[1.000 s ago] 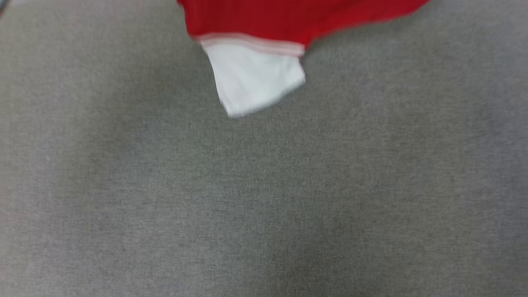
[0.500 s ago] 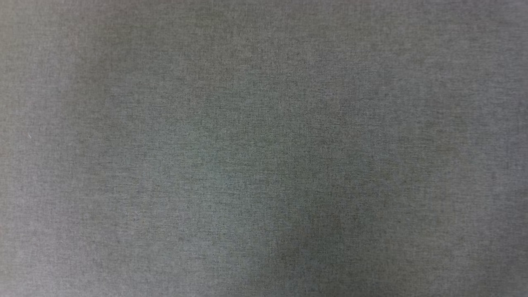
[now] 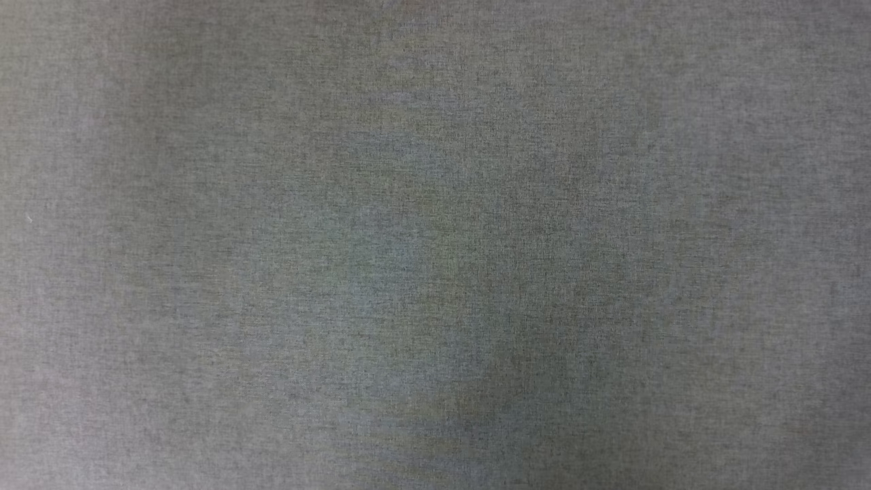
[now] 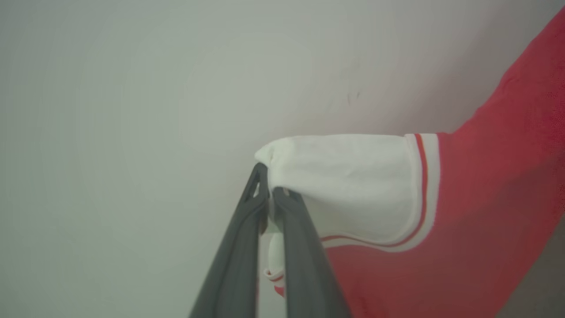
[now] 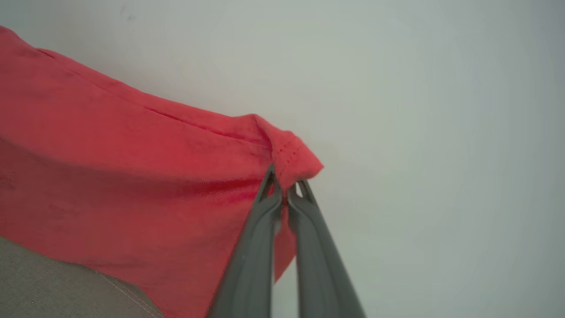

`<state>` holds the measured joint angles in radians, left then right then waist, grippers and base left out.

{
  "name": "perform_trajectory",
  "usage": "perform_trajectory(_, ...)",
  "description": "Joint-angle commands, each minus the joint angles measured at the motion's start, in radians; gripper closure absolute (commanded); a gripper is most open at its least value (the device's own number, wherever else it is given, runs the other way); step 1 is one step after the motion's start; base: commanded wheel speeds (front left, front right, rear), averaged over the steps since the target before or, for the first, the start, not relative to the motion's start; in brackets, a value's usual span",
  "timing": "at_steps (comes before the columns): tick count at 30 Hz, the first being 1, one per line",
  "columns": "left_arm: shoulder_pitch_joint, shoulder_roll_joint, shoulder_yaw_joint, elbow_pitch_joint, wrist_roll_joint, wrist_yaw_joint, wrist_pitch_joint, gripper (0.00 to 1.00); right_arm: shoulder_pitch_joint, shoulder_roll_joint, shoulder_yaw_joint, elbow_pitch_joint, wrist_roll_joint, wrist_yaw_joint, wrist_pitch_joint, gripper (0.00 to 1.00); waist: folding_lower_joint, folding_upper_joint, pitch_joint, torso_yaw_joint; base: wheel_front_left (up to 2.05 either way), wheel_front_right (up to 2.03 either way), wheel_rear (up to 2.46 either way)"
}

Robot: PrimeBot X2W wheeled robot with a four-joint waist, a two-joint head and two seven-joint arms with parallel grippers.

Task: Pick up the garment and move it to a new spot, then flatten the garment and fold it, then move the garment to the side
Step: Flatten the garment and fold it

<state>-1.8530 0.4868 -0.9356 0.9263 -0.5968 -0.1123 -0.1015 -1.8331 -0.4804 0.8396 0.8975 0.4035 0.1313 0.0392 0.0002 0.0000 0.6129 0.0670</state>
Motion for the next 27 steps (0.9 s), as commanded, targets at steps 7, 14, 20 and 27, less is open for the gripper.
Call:
perform_trajectory(7, 0.243, -0.012, -0.026, 0.006, -0.051, -0.006, -0.092, 1.00, 0.219, -0.005, 0.079, -0.005, 0.067, -0.001, -0.086, 1.00, -0.0002, 0.0000, -0.049, -0.005, 0.00, 0.00, 0.00)
perform_trajectory(14, 0.560, 0.020, -0.028, -0.075, -0.108, 0.037, -0.145, 1.00, 0.475, -0.045, 0.136, -0.060, 0.131, -0.001, -0.148, 1.00, -0.0002, 0.0000, -0.144, -0.001, 0.00, 0.00, 0.00)
perform_trajectory(20, 0.863, 0.083, -0.017, -0.249, -0.158, 0.127, -0.158, 1.00, 0.702, -0.100, 0.182, -0.155, 0.186, -0.001, -0.151, 1.00, -0.0002, 0.0000, -0.234, -0.003, 0.00, 0.00, 0.00)
perform_trajectory(27, 1.155, 0.169, -0.018, -0.458, -0.214, 0.252, -0.158, 1.00, 0.915, -0.166, 0.198, -0.240, 0.241, -0.001, -0.144, 1.00, -0.0002, 0.0000, -0.335, -0.003, 0.00, 0.00, 0.00)
